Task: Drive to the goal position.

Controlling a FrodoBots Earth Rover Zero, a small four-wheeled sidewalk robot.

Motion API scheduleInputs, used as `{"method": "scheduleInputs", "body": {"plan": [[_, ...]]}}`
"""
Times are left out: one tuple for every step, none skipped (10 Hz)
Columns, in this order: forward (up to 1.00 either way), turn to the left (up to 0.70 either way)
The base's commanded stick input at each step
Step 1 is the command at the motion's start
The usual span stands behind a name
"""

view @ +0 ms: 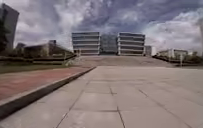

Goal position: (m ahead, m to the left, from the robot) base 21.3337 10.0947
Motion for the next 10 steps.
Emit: {"method": "scheduleInputs", "body": {"plan": [[1.0, 0.0], [1.0, 0.0], [1.0, 0.0], [1.0, 0.0], [1.0, 0.0], [1.0, 0.0], [1.0, 0.0], [1.0, 0.0], [1.0, 0.0], [1.0, 0.0]]}}
